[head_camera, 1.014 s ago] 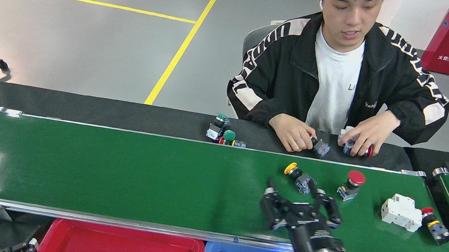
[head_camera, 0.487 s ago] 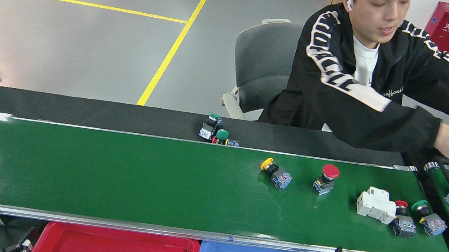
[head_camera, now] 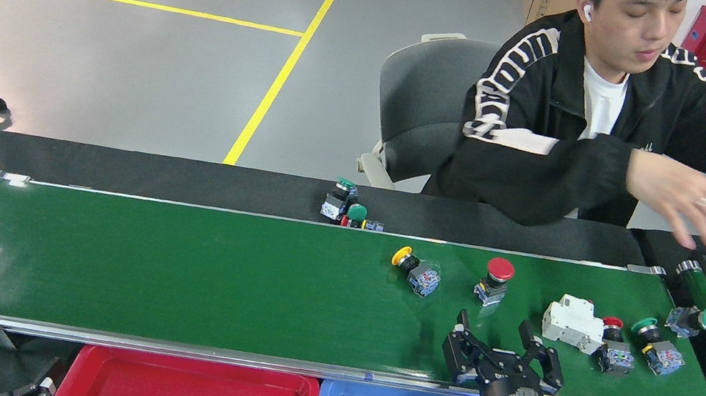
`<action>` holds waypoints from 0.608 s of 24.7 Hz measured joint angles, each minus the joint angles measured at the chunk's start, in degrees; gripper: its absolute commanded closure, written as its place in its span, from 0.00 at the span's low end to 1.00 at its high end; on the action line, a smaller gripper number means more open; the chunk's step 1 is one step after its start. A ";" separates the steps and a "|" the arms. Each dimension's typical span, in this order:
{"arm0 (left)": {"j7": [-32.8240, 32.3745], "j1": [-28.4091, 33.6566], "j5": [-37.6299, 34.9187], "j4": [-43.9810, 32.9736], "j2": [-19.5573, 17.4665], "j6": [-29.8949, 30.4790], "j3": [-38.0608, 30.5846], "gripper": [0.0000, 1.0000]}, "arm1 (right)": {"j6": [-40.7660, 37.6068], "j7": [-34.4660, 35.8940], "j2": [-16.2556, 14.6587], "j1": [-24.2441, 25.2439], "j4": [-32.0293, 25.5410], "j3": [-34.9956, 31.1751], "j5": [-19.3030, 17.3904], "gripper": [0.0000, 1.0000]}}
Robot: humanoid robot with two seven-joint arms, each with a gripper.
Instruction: Pick switch part from conveyor to tray
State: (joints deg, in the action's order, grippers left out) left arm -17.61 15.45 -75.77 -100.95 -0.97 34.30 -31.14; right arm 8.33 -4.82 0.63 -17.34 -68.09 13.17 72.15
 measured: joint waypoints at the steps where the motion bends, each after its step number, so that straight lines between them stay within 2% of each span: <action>1: 0.00 -0.11 -0.03 0.00 0.00 0.02 0.46 0.00 | 0.67 -0.03 0.34 -2.20 3.05 0.49 -0.06 0.01; 3: 0.01 -0.31 -0.15 0.00 0.00 0.03 1.15 0.00 | 1.52 -0.28 0.63 -6.13 8.15 0.88 -0.21 0.10; 5: 0.03 -0.60 -0.24 0.00 0.00 0.05 1.46 0.00 | 1.88 -0.35 1.18 -8.44 11.55 0.93 -0.22 0.56; 7: 0.03 -0.71 -0.27 0.00 0.00 0.05 1.95 0.00 | 1.89 -0.28 1.44 -8.57 12.61 1.05 -0.22 0.79; 8: 0.10 -0.73 -0.27 0.00 0.00 0.05 2.04 0.00 | 1.90 -0.28 1.44 -8.66 12.68 1.05 -0.22 0.85; 10: 0.16 -0.78 -0.35 0.00 0.00 0.05 2.12 0.00 | 2.01 -0.28 1.46 -8.97 12.68 1.06 -0.22 0.89; 13: 0.16 -0.78 -0.54 0.00 0.00 0.05 2.13 0.00 | 2.00 -0.27 1.50 -9.00 12.43 1.58 -0.25 0.91; 15: 0.16 -0.79 -0.54 0.00 0.00 0.05 2.13 0.00 | 1.58 -0.14 1.49 -8.78 10.19 2.42 -0.26 0.91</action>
State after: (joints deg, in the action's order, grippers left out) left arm -17.45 14.66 -76.31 -100.95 -0.97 34.34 -29.01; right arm 9.91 -4.96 2.12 -26.13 -57.90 15.59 71.89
